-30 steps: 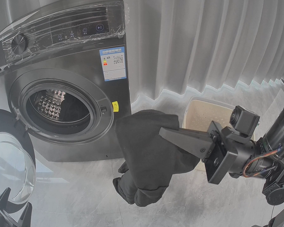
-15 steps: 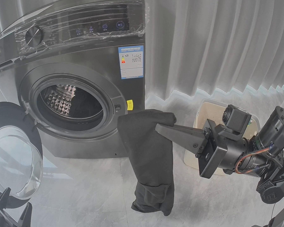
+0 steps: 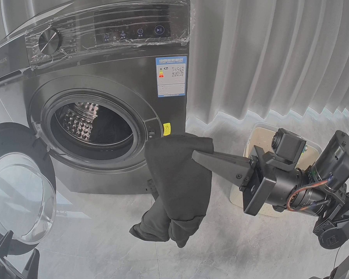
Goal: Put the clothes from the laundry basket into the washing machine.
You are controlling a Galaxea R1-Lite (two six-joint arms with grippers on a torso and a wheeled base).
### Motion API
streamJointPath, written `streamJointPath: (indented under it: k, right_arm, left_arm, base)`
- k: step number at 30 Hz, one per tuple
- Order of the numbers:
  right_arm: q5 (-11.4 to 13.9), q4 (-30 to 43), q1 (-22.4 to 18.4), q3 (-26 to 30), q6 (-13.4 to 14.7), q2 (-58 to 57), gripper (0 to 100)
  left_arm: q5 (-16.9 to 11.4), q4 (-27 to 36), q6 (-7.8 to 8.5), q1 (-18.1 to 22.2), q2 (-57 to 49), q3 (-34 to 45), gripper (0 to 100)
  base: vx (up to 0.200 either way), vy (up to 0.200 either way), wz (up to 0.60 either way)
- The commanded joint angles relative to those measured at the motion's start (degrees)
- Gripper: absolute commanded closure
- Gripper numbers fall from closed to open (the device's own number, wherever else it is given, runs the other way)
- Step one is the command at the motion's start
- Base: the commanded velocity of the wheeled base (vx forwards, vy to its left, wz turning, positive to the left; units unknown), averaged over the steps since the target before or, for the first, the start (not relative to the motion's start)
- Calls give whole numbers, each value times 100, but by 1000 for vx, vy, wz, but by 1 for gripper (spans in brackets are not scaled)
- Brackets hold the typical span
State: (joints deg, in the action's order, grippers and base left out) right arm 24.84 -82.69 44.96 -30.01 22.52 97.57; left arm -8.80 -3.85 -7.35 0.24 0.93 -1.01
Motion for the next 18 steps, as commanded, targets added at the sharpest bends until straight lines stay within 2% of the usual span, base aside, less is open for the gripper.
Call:
streamJointPath:
  k: [1, 12, 15, 17, 18]
  right_arm:
    - [3, -28, -5, 22, -10, 7, 100]
    - [-6, -19, -66, 57, -46, 7, 100]
    - [-6, 51, -216, 48, -283, 16, 100]
    - [-41, 60, -347, 75, -705, 69, 100]
    - [-103, 60, -356, 75, -766, 78, 100]
  left_arm:
    - [1, -1, -3, 2, -93, 101, 0]
    - [-8, -1, -3, 2, -93, 101, 0]
    - [28, -1, -47, 2, -93, 101, 0]
    - [45, -10, -117, 2, -93, 101, 0]
    - [54, -1, -100, 2, -93, 101, 0]
  base:
    - [0, 0, 0]
    - [0, 0, 0]
    - [0, 0, 0]
    - [0, 0, 0]
    - [0, 0, 0]
